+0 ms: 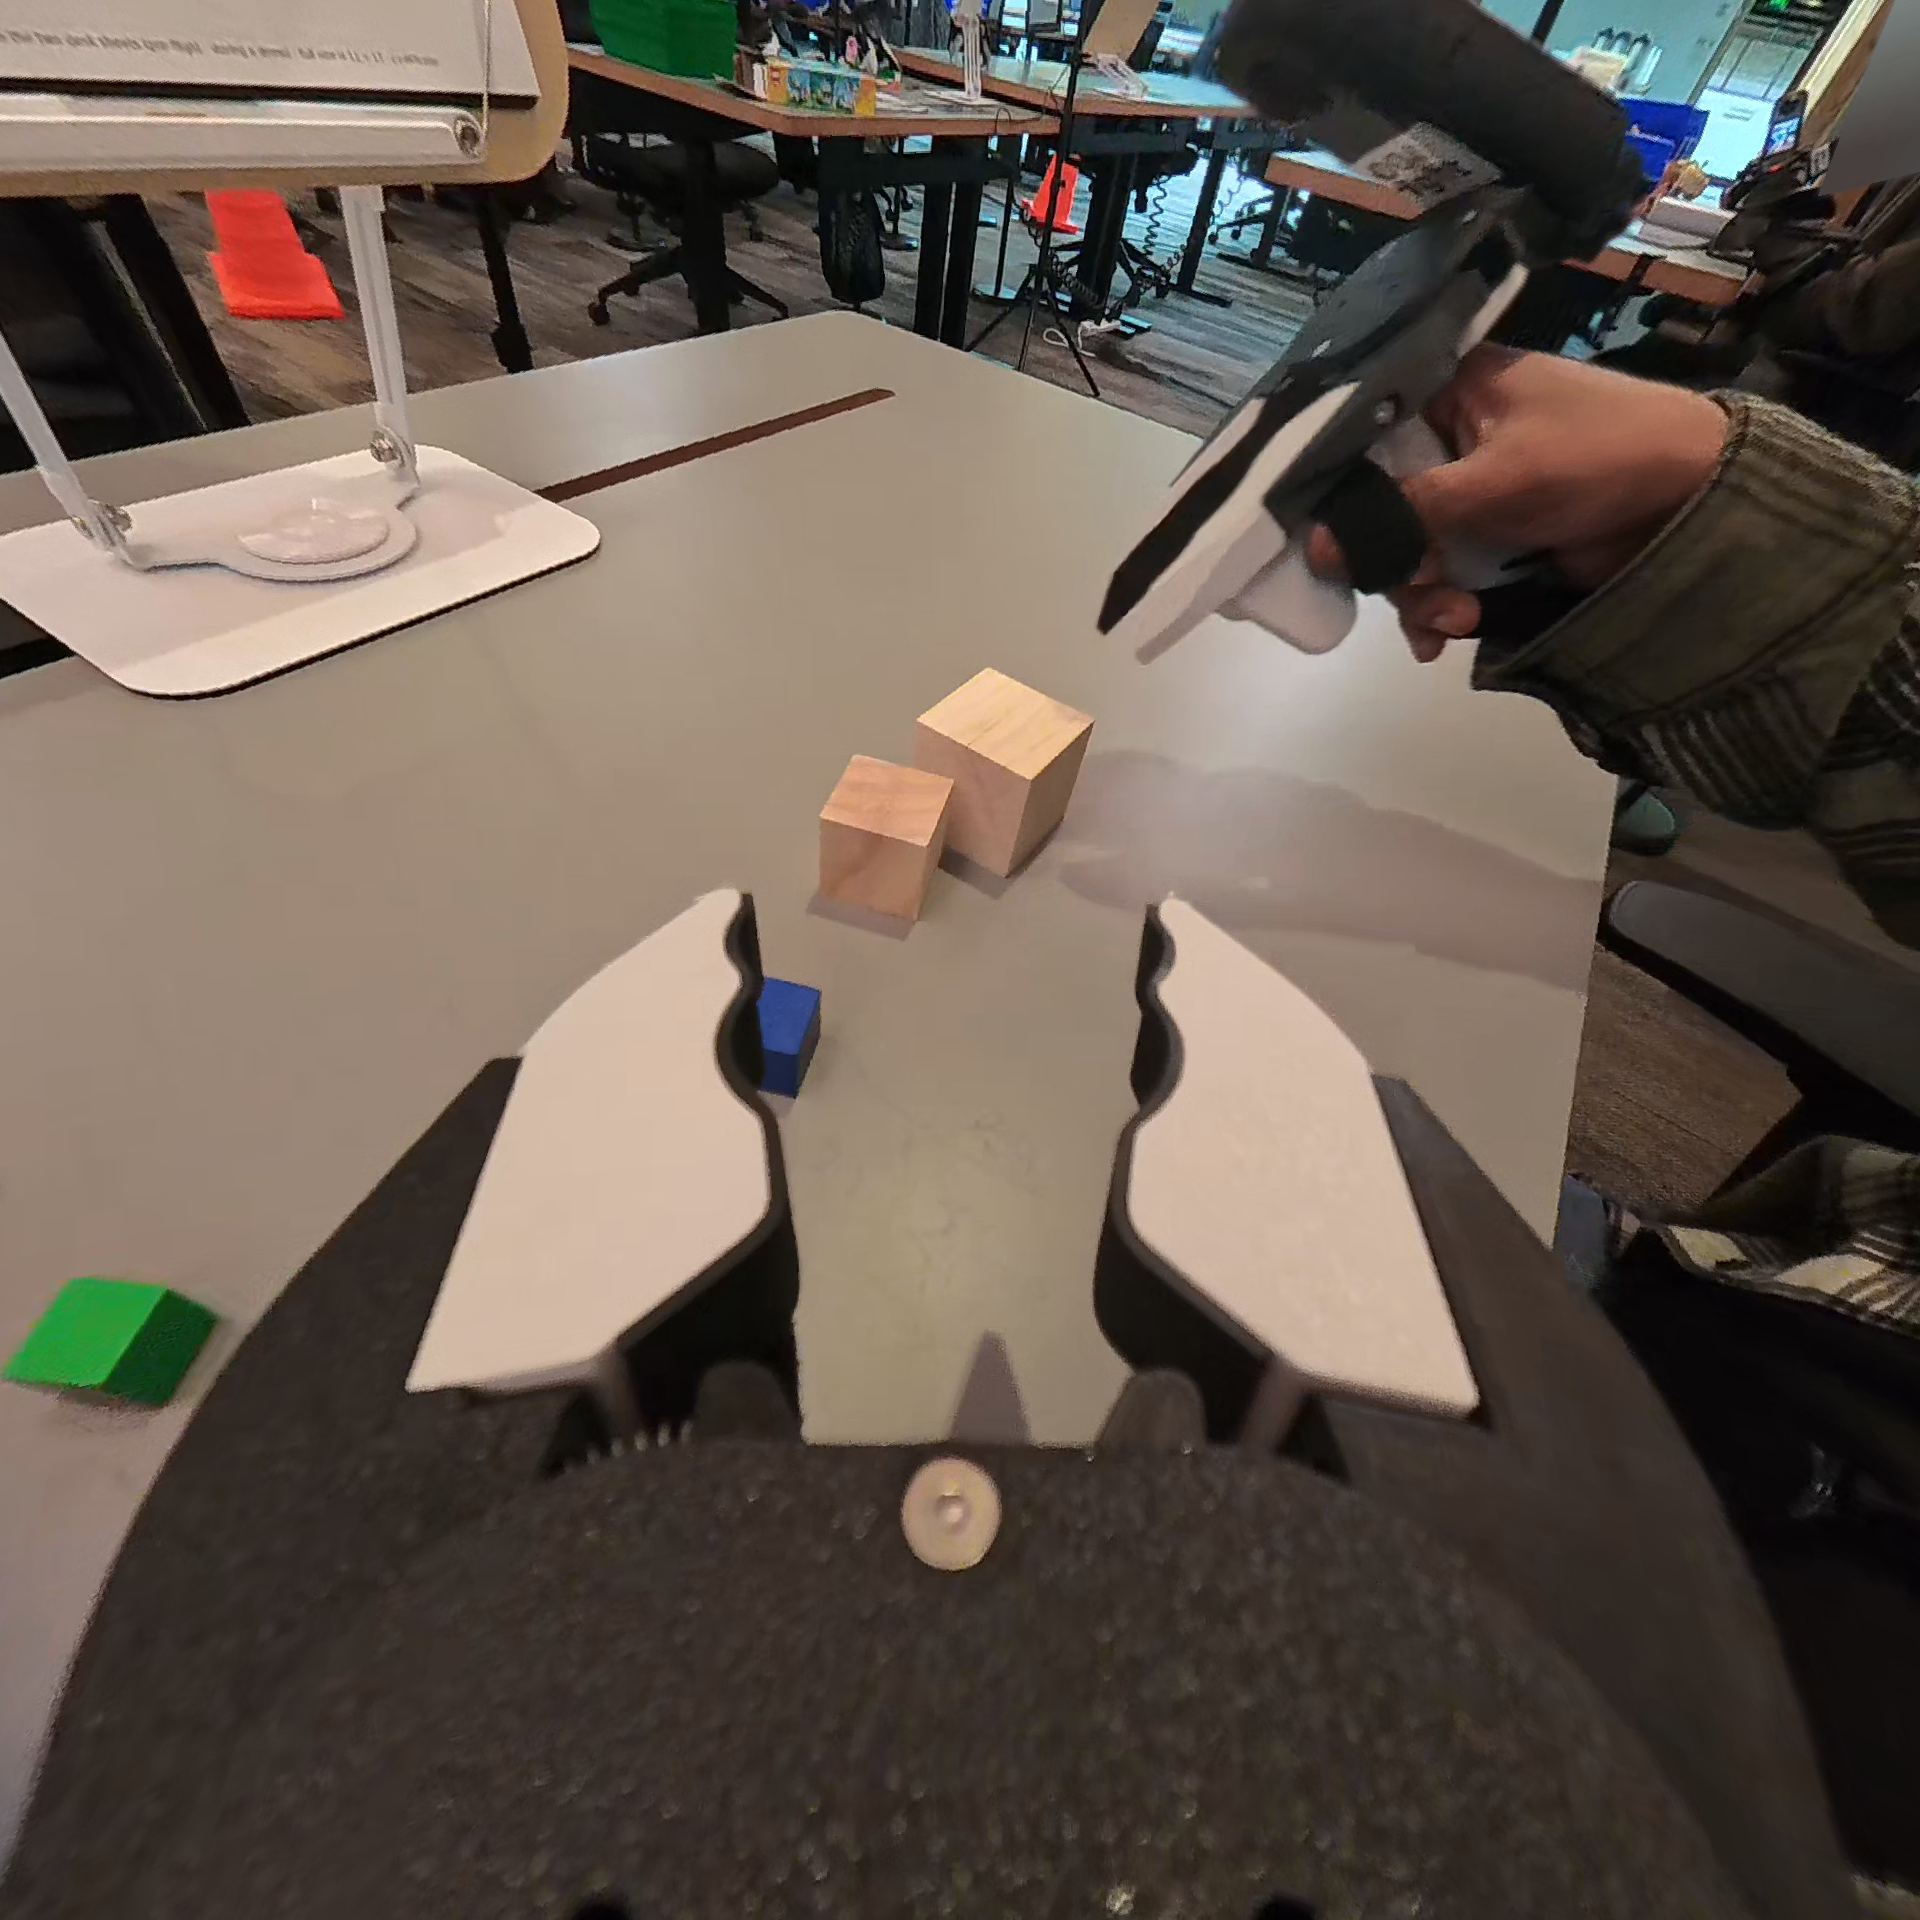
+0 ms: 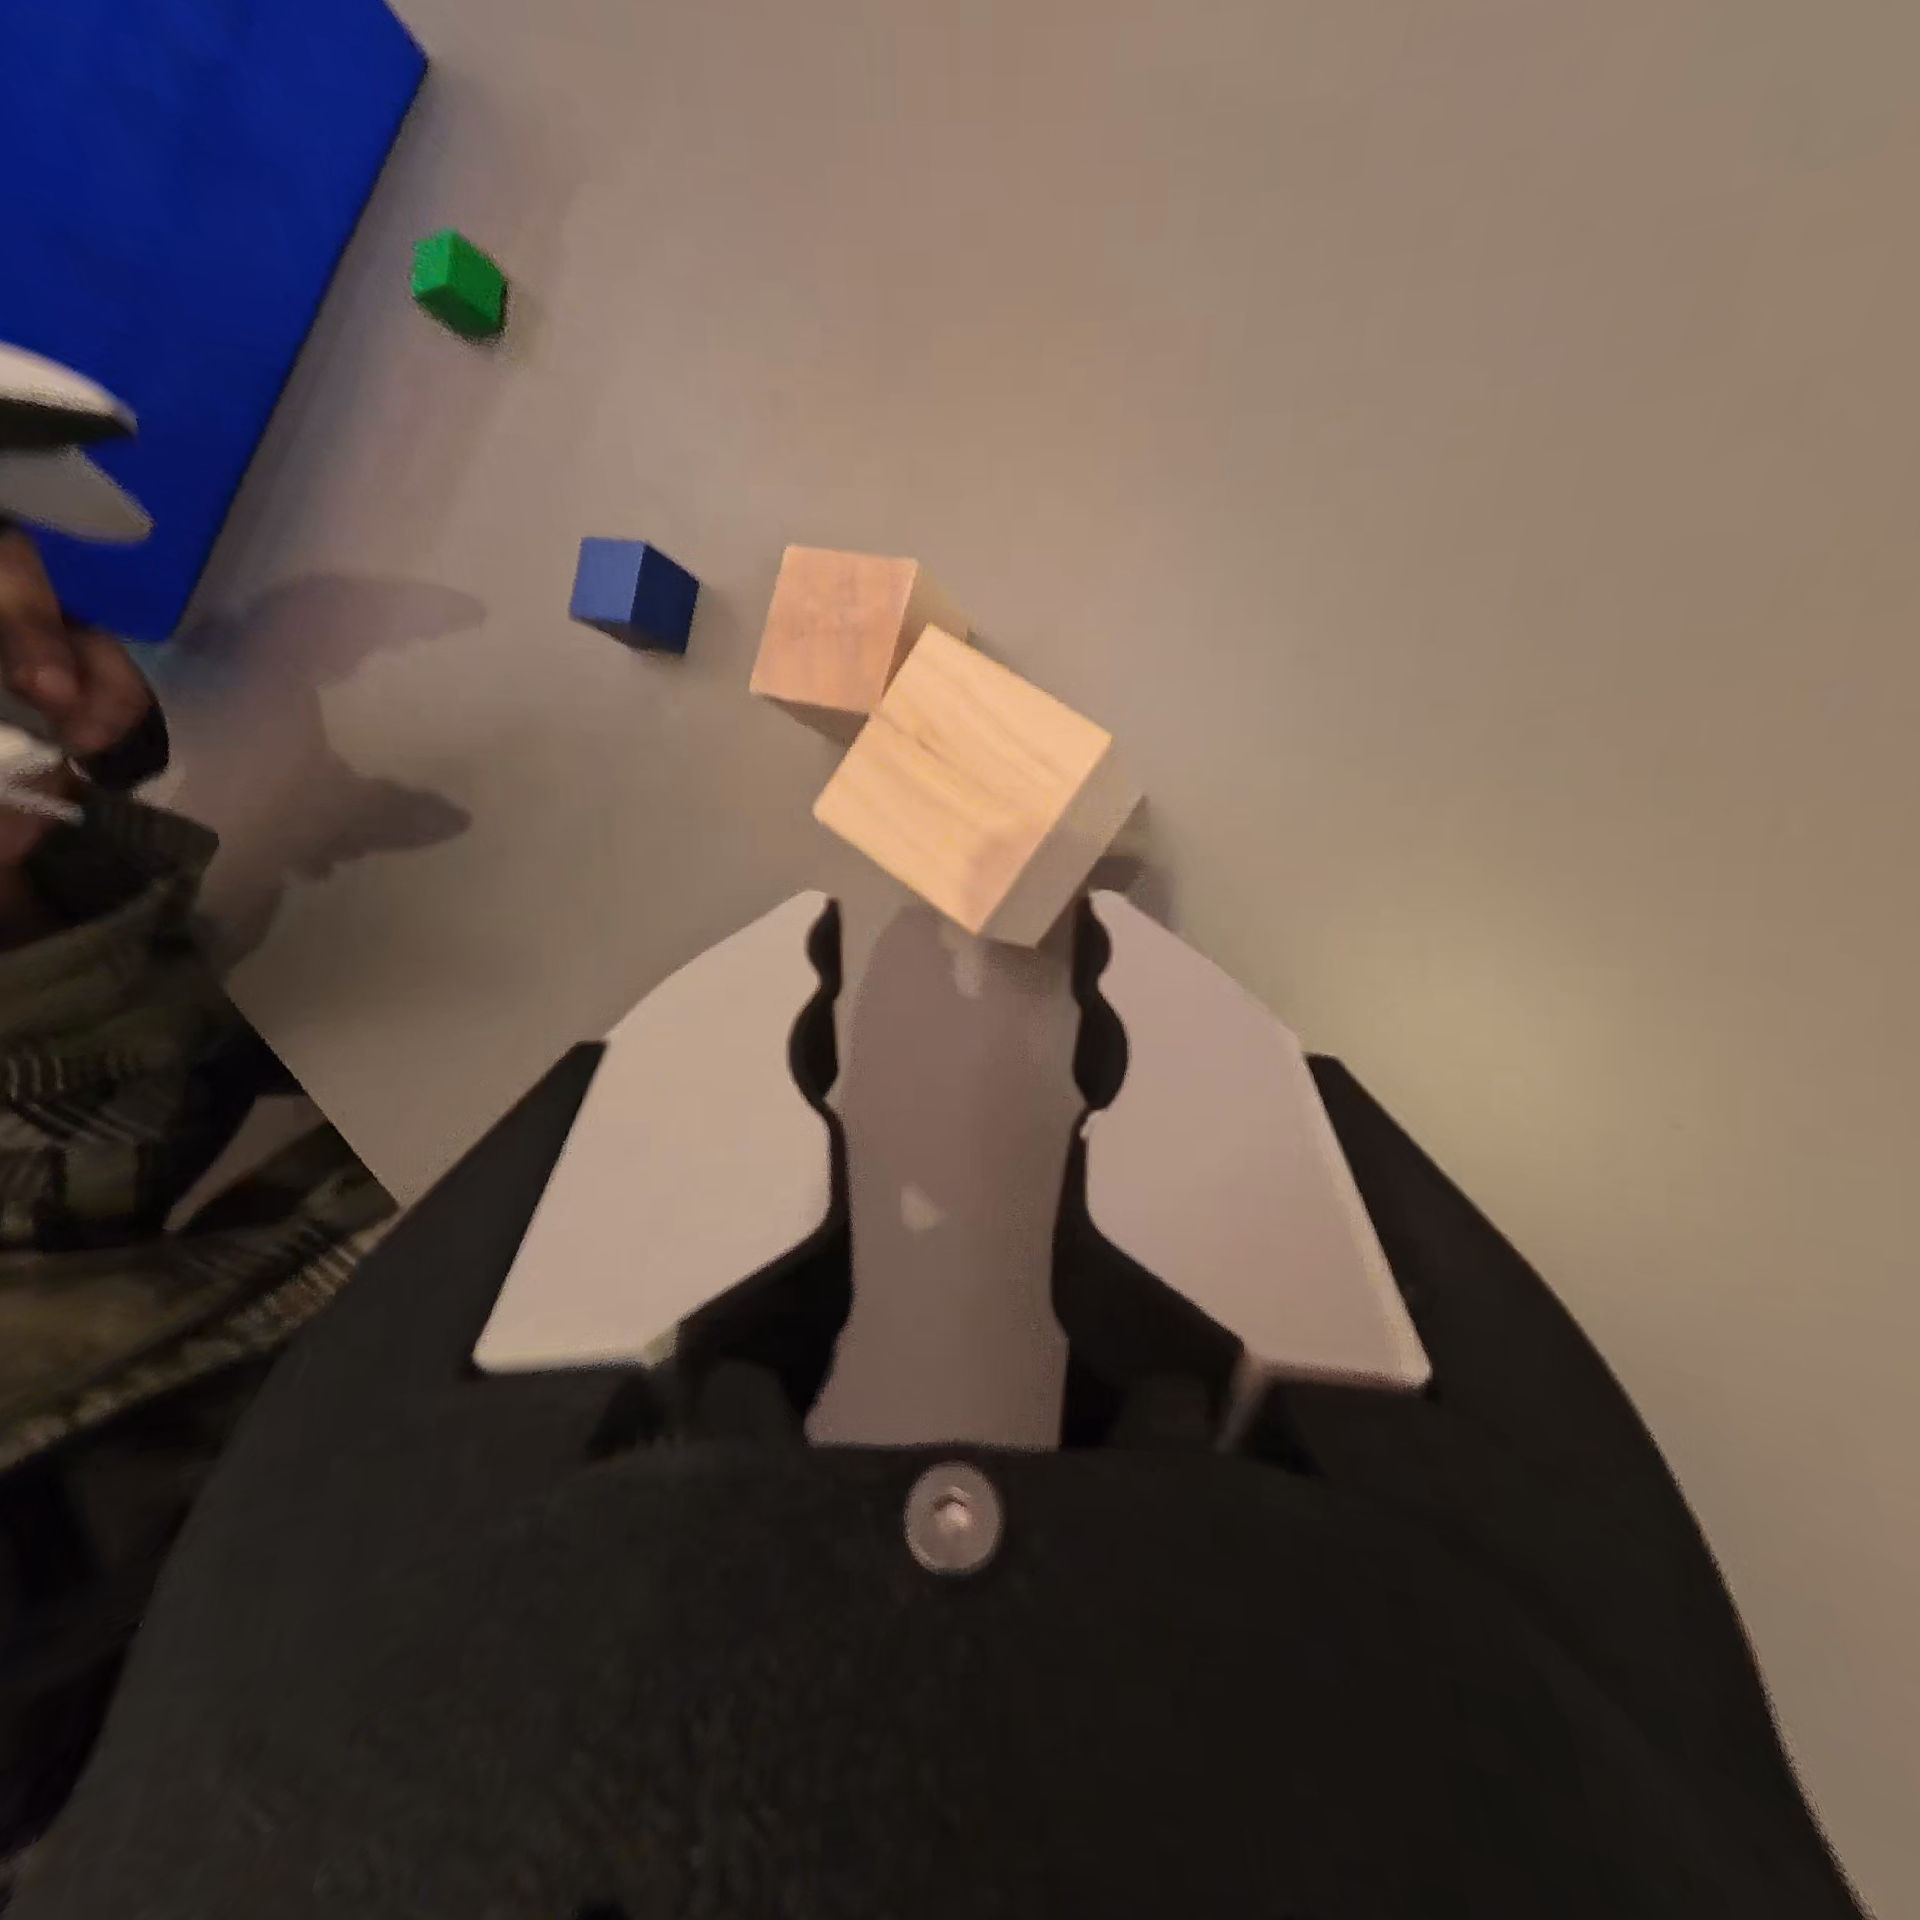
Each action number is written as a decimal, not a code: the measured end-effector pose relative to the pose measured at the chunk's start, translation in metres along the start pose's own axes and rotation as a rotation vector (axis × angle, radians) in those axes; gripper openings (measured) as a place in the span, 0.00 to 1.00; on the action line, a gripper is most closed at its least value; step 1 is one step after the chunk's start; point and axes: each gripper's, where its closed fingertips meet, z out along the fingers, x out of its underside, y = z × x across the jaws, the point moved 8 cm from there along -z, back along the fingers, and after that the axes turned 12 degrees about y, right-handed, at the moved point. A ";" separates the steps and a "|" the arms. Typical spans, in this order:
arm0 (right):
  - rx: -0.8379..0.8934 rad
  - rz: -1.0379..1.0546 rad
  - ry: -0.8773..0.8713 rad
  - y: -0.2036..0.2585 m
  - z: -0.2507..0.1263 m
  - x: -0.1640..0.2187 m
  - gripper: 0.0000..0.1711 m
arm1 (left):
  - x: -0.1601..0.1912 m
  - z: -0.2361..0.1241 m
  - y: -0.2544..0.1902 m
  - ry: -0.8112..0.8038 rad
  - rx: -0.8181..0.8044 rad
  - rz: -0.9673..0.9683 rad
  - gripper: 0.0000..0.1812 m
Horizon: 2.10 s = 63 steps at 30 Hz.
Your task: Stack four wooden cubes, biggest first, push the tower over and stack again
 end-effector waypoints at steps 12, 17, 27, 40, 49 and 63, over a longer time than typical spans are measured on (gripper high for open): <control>0.193 -0.505 -0.024 -0.009 -0.012 0.074 0.83 | -0.001 0.039 -0.021 0.148 0.016 0.091 0.42; 0.155 -0.518 -0.042 -0.012 -0.016 0.104 0.85 | -0.025 0.066 -0.029 0.317 0.015 0.183 0.49; 0.121 -0.439 -0.109 -0.024 -0.039 0.141 0.85 | -0.065 0.129 -0.031 0.587 0.034 0.394 0.57; 0.142 -0.406 -0.112 -0.032 -0.049 0.160 0.85 | -0.061 0.213 -0.024 1.053 0.121 0.575 0.50; 0.151 -0.401 -0.145 -0.032 -0.056 0.159 0.82 | -0.069 0.204 -0.015 1.033 0.121 0.467 0.35; 0.112 -0.453 -0.142 -0.022 -0.043 0.133 0.81 | -0.119 -0.014 0.072 0.553 -0.347 0.145 0.34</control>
